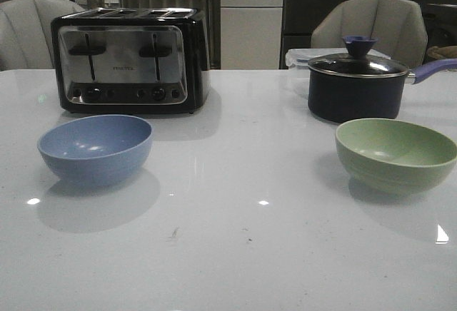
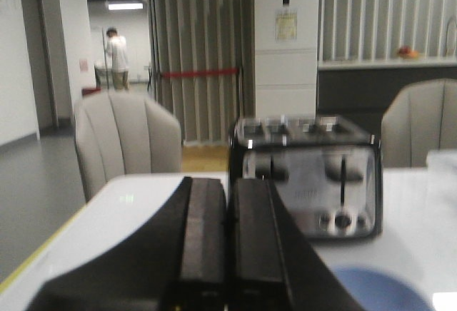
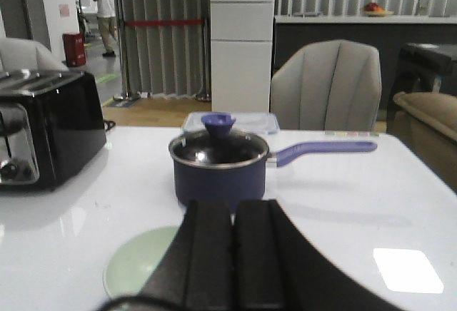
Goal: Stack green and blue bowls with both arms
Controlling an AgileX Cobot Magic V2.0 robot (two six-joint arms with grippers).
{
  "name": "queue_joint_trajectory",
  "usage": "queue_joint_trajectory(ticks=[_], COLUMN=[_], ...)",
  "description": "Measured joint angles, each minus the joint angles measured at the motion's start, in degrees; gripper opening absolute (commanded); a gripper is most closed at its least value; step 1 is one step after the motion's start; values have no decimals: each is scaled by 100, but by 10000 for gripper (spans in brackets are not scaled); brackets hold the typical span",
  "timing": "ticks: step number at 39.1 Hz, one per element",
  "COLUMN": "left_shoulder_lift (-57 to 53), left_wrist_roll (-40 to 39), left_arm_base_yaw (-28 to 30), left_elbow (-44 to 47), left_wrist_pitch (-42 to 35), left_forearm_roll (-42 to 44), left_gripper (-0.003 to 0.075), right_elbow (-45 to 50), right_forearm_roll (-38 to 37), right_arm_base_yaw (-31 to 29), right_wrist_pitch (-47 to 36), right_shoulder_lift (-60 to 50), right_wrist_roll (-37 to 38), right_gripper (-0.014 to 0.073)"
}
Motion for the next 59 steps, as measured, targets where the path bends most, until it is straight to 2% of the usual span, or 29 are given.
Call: queue_joint_trajectory(ticks=[6, 14, 18, 29, 44, 47, 49, 52, 55, 58, 59], left_shoulder_lift=[262, 1329, 1823, 2715, 3295, 3388, 3460, 3539, 3596, 3639, 3648], left_wrist_roll=[0, 0, 0, 0, 0, 0, 0, 0, 0, 0, 0], left_arm_base_yaw=[0, 0, 0, 0, 0, 0, 0, 0, 0, 0, 0], left_elbow=[-1144, -2697, -3147, -3265, -3076, -3065, -3055, -3055, -3055, -3055, -3055], left_wrist_pitch=[758, 2316, 2987, 3797, 3852, 3865, 3865, 3865, 3852, 3852, 3842], left_forearm_roll=[-74, -74, -74, -74, -74, -74, -74, -74, -74, -74, -74], left_gripper=[93, 93, 93, 93, 95, 130, 187, 307, 442, 512, 512], right_elbow=[-1023, -2271, -2683, -2830, -2600, -2600, -2600, -2600, -2600, -2600, -2600], right_forearm_roll=[0, 0, 0, 0, 0, 0, 0, 0, 0, 0, 0], right_arm_base_yaw=[0, 0, 0, 0, 0, 0, 0, 0, 0, 0, 0], right_wrist_pitch=[515, 1412, 1931, 2665, 2697, 2697, 2697, 2685, 2581, 2410, 2303], right_shoulder_lift=[264, 1262, 1767, 2975, 4339, 4605, 4776, 5024, 5302, 5557, 5687], right_wrist_roll=[0, 0, 0, 0, 0, 0, 0, 0, 0, 0, 0], right_gripper=[55, 55, 55, 55, 77, 162, 232, 376, 475, 522, 521])
